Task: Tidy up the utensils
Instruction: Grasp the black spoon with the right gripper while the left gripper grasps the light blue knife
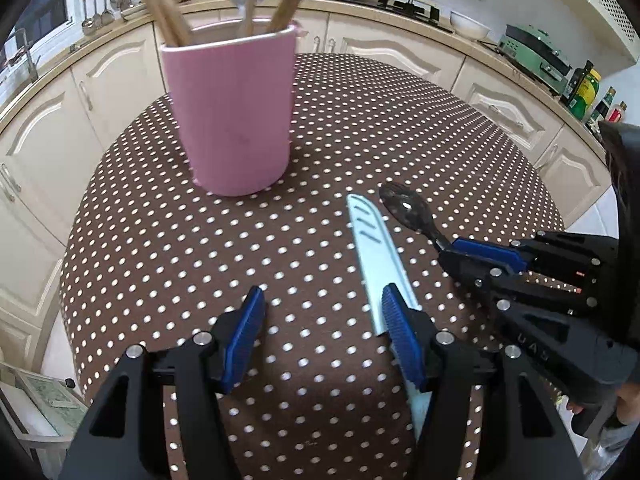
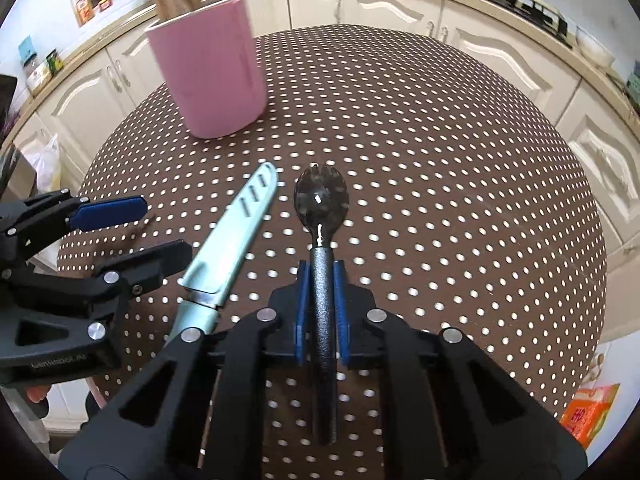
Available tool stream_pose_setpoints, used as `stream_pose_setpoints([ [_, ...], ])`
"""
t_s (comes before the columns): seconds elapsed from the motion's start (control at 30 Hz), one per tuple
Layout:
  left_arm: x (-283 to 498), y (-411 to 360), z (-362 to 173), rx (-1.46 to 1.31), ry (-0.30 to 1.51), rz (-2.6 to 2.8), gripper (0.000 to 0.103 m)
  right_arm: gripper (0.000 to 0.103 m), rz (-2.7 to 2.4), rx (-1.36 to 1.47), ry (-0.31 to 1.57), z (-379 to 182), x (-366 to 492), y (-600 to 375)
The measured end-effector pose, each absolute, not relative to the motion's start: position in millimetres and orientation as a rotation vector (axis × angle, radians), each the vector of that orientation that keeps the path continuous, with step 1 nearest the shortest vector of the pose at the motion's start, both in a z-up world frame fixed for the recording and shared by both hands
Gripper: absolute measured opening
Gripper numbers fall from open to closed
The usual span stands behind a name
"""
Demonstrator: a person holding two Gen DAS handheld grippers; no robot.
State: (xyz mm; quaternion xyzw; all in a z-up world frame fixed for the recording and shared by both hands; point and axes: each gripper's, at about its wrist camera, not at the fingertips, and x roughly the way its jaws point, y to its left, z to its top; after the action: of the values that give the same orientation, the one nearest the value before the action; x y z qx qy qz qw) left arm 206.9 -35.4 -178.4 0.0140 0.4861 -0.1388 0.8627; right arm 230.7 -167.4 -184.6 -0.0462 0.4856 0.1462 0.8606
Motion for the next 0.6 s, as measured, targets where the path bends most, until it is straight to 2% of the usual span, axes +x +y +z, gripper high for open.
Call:
stream_pose_setpoints([
  [0.4,233.0,-90.9,-191.2,0.187,1.109,-0.272,0.059,0.013,0.328,-0.021,1.05,-179.1,218.6,-199.3],
  [0.43,234.3,-93.1,-191.3,0.189,1.107,-0.273,0.056,0.013,0.327,-0.023,1.051,-178.6,218.9,-198.9],
  [0.5,234.7,-96.4,-191.3,0.191,1.087,-0.292,0.037,0.013,0.325,-0.033,1.053,-178.1,222.6,-197.4],
  [0.53,235.7,-97.4,-191.3,0.19,1.077,-0.299,0.032,0.013,0.324,-0.036,1.055,-177.1,223.6,-196.7],
  [0.6,237.4,-98.1,-191.4,0.183,1.07,-0.31,0.031,0.013,0.321,-0.047,1.06,-178.6,237.0,-195.2],
])
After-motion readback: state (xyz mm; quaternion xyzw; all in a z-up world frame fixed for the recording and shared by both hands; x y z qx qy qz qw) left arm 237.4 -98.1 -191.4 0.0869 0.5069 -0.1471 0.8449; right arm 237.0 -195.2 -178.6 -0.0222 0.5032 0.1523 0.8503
